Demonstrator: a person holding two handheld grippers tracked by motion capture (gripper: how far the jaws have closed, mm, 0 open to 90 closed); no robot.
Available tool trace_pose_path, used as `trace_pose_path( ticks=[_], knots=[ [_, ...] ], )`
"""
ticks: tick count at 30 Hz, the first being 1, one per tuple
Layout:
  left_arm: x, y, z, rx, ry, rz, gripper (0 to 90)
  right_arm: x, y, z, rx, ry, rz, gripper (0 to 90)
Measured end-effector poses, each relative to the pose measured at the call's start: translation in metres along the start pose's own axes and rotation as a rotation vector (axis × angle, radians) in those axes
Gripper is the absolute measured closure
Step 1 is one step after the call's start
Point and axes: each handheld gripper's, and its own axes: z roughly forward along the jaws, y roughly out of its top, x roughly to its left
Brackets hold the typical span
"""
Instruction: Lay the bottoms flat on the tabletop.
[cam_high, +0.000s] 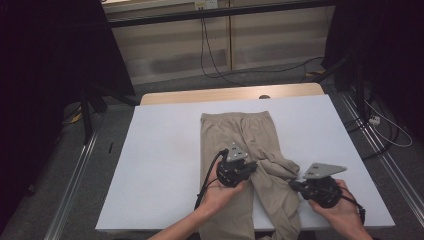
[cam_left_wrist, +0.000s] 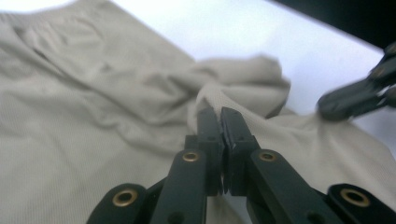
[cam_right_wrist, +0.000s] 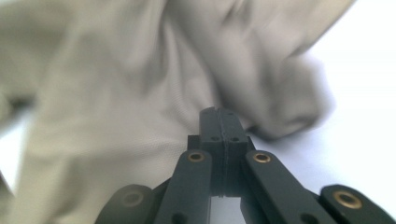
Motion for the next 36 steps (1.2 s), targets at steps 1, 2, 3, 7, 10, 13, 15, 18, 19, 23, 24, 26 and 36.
trace_pose_path(
  ticks=[1, 2, 3, 7, 10, 13, 15, 18, 19, 23, 24, 26, 36],
  knots=[
    [0.000, 0.002, -0.001, -0.008, -0.003, 0.001, 87.7, -0.003, 0.002, -0.007, -0.026, -0.011, 0.013, 90.0],
    [-0.001, 0.006, -0.003, -0.014, -0.012, -0.002, 87.7, -0.007, 0.004, -0.016, -0.061, -0.027, 0.026, 90.0],
    [-0.001, 0.008, -0.005, -0.026, -0.013, -0.002, 87.7, -0.011, 0.007, -0.026, -0.097, -0.044, 0.036, 90.0],
    [-0.004, 0.016, -0.013, -0.055, -0.038, -0.009, 87.8, -0.014, 0.016, -0.057, -0.183, -0.075, 0.030, 90.0],
    [-0.005, 0.012, -0.009, -0.017, -0.020, 0.014, 87.7, -0.013, 0.012, -0.055, -0.140, -0.059, 0.018, 90.0],
    [-0.002, 0.006, -0.001, 0.001, -0.017, -0.010, 87.0, -0.011, -0.002, -0.032, -0.019, -0.045, 0.021, 90.0],
    [-0.003, 0.001, 0.003, 0.021, 0.003, 0.000, 83.5, -0.011, -0.012, -0.019, 0.024, -0.017, 0.033, 88.3],
    [-0.004, -0.002, 0.000, 0.026, 0.036, 0.004, 62.9, -0.011, -0.016, -0.014, 0.042, -0.009, 0.046, 73.6],
    [-0.007, -0.003, -0.004, 0.016, 0.044, 0.017, 63.4, -0.013, -0.015, -0.016, 0.027, -0.008, 0.051, 70.8],
    [-0.026, -0.008, -0.013, 0.021, 0.002, 0.124, 67.9, -0.019, -0.006, -0.018, -0.017, -0.014, 0.048, 76.5],
    [-0.032, -0.010, -0.013, 0.024, -0.034, 0.136, 72.3, -0.019, -0.003, -0.015, -0.018, -0.020, 0.032, 81.8],
    [-0.047, -0.017, -0.007, 0.074, -0.117, 0.190, 78.9, -0.017, 0.001, -0.008, -0.006, -0.001, 0.009, 86.2],
    [-0.059, -0.038, 0.034, 0.211, -0.121, 0.292, 57.0, -0.003, -0.006, 0.033, 0.125, 0.063, -0.053, 53.4]
  ],
)
